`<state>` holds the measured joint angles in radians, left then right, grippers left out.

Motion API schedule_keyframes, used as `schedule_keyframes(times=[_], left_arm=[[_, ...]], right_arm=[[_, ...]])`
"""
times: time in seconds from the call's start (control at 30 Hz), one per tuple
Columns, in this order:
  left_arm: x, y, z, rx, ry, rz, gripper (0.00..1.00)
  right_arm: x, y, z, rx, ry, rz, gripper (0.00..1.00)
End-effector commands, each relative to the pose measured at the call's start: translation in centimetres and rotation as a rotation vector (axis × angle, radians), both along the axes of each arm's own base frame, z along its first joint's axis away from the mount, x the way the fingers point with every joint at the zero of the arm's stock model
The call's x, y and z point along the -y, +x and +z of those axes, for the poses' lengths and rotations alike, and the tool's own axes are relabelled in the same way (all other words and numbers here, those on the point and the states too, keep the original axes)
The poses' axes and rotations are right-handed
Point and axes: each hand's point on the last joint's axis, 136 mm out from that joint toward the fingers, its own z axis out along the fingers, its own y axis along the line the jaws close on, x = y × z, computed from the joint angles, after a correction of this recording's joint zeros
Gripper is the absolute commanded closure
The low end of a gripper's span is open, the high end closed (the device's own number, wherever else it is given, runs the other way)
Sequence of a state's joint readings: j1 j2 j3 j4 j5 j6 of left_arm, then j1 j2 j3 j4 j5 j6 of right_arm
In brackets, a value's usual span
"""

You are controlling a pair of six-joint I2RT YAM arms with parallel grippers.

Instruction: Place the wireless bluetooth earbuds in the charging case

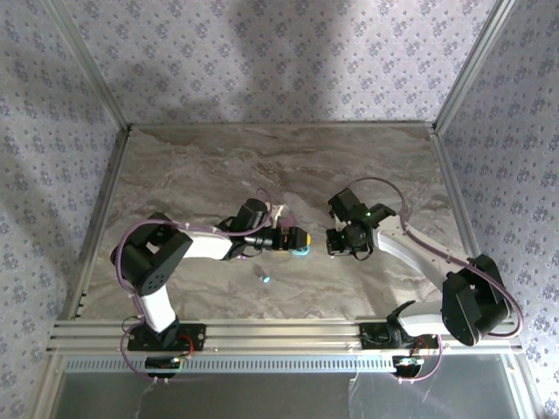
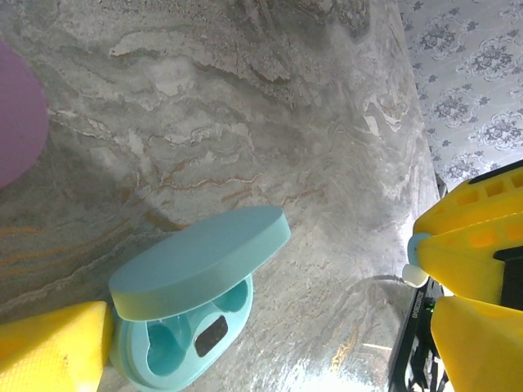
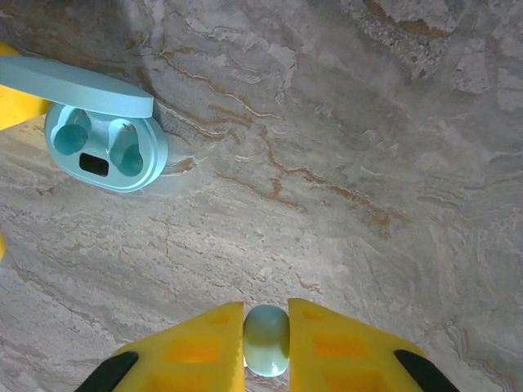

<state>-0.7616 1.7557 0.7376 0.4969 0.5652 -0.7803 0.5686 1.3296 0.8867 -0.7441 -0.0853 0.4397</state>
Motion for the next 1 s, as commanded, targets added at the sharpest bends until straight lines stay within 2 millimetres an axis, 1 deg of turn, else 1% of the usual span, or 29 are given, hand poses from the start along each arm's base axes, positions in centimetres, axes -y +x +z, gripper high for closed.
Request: schedule_keyframes(times=[0.0,0.07,0.17,0.27,0.43,0.57,0.77,0.87,0.97], left_arm=[[-0.1,-1.1,1.4,-0.010,-0.029,-0.020,0.00],[-0.4,-1.1,2.0,0.005,-0.031,-0.017,0.00],[-1.3,-0.8,3.0,0.056,-0.015,0.003,0.00],[-3.0,-0.1,4.1,0.126,0.012,0.049,0.00],[-5.7,0.5,6.5,0.266,0.054,0.131,0.00],[-8.2,1.5,7.4,0.313,0.068,0.216,0.00],[-11.6,3.3,6.7,0.271,0.058,0.344,0.00],[-12.6,3.7,6.3,0.249,0.056,0.380,0.00],[-13.0,4.0,6.2,0.242,0.051,0.394,0.00]], right_arm=[[1.1,-0.6,-0.2,-0.015,-0.031,-0.039,0.82],[1.1,-0.6,-0.2,-0.012,-0.033,-0.047,0.82],[0.9,-0.6,0.0,0.003,-0.031,-0.049,0.82],[0.6,-0.5,0.2,0.023,-0.040,-0.047,0.82],[-0.1,-0.2,0.5,0.059,-0.070,-0.037,0.82],[-0.6,0.2,0.9,0.091,-0.129,-0.021,0.82],[-1.8,0.8,1.1,0.135,-0.241,0.019,0.82],[-2.5,1.0,0.8,0.142,-0.303,0.042,0.82],[-3.2,1.4,0.6,0.157,-0.357,0.064,0.82]])
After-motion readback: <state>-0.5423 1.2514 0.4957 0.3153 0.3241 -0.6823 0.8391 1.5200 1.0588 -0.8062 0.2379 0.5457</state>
